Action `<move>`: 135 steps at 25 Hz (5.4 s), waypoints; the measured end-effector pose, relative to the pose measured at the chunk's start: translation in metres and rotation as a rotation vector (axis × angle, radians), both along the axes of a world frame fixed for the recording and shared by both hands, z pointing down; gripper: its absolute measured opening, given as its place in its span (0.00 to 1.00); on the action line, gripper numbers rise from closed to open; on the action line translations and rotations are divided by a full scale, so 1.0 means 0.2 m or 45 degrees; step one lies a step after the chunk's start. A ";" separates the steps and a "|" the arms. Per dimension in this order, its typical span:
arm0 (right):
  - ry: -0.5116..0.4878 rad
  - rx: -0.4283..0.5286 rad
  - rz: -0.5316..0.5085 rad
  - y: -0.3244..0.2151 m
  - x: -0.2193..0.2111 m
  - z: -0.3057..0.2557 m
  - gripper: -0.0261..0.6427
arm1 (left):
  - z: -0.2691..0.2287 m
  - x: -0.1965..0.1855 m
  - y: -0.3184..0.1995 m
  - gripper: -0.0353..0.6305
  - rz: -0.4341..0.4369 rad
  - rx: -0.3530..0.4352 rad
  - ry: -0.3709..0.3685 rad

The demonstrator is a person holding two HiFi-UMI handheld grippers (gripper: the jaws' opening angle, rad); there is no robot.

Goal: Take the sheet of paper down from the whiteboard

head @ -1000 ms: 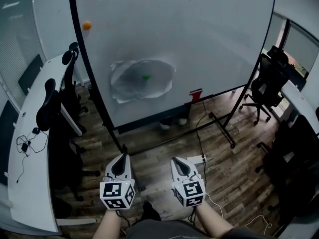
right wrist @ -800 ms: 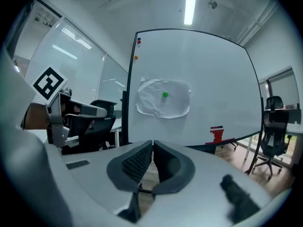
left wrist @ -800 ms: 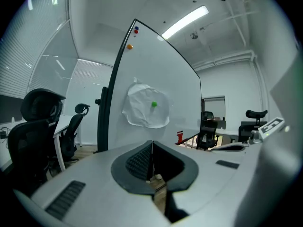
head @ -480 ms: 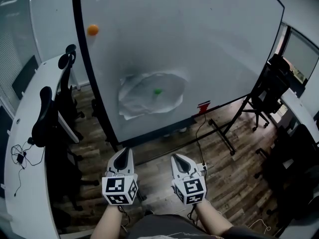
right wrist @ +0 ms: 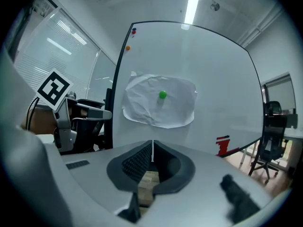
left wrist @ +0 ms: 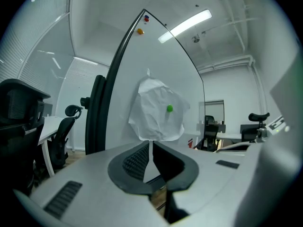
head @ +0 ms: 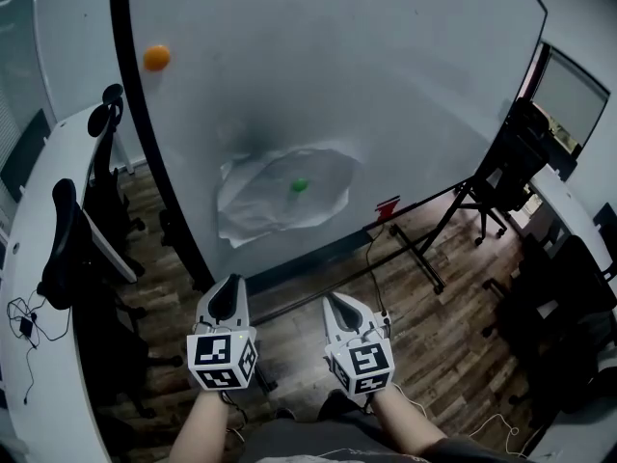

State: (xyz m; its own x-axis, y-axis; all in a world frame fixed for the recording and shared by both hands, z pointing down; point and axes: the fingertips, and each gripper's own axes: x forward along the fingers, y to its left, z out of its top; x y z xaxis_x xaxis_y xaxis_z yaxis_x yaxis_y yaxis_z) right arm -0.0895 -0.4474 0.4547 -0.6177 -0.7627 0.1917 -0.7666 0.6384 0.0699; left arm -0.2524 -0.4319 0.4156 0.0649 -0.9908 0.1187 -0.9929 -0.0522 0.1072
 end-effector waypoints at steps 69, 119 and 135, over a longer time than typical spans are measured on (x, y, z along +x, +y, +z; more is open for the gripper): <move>-0.029 0.594 -0.120 -0.73 -0.43 -0.65 0.22 | -0.01 -0.11 -0.30 0.08 -0.387 -0.068 -0.032; -0.009 0.363 0.397 0.12 0.50 -0.36 0.22 | 0.16 0.57 0.20 0.07 0.315 -0.100 0.031; -0.048 0.231 0.318 0.60 0.88 -0.18 0.22 | 0.13 0.96 0.71 0.07 0.252 -0.125 -0.060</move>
